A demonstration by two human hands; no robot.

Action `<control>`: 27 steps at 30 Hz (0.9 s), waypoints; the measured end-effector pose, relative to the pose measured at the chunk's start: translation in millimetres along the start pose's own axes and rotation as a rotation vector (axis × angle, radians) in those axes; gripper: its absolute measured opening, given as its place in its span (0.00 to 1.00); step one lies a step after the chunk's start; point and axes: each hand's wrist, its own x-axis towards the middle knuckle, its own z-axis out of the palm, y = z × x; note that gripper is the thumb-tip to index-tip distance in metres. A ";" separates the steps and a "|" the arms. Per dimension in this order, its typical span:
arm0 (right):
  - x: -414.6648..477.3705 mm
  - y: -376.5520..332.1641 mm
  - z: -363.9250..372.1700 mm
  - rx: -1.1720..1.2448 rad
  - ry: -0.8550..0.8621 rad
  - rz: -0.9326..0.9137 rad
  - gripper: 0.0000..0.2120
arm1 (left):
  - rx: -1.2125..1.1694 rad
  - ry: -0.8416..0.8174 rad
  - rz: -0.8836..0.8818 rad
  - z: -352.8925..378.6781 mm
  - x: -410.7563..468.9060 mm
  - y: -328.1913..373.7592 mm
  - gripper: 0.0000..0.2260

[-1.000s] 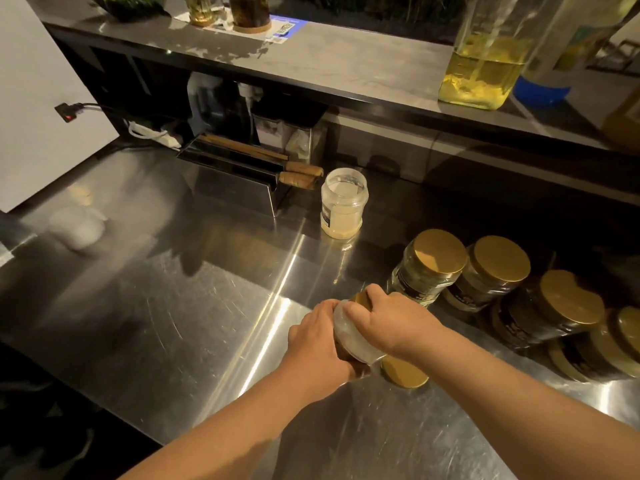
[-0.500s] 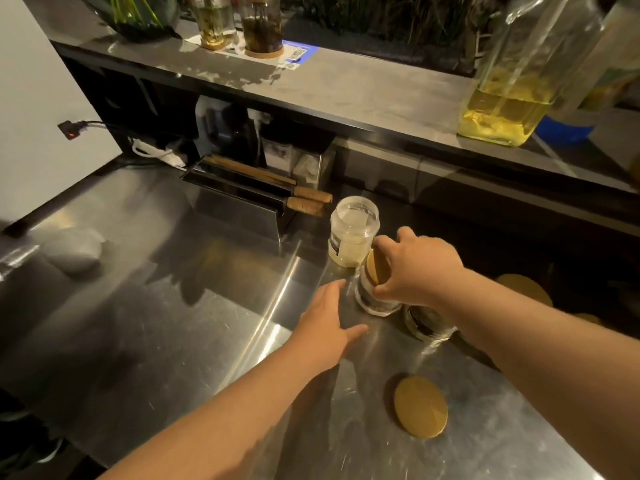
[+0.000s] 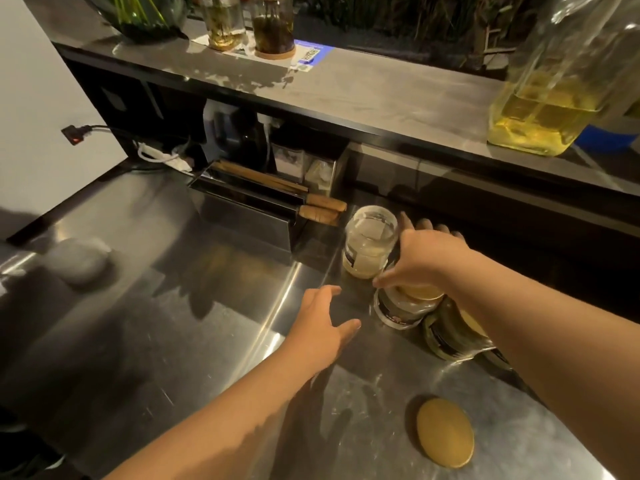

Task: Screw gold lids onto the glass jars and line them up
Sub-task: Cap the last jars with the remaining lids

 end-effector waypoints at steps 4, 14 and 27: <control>36.9 -25.5 0.8 0.251 0.107 -0.027 0.68 | 0.005 0.011 -0.004 -20.2 -2.1 -7.9 0.26; 79.6 -40.1 23.3 0.267 0.151 0.069 0.67 | -0.044 0.109 -0.023 -43.5 -6.3 -25.7 0.25; -52.4 -33.9 -11.8 0.496 -0.121 -0.536 0.65 | -0.238 0.015 0.111 -41.8 -8.8 -2.0 0.52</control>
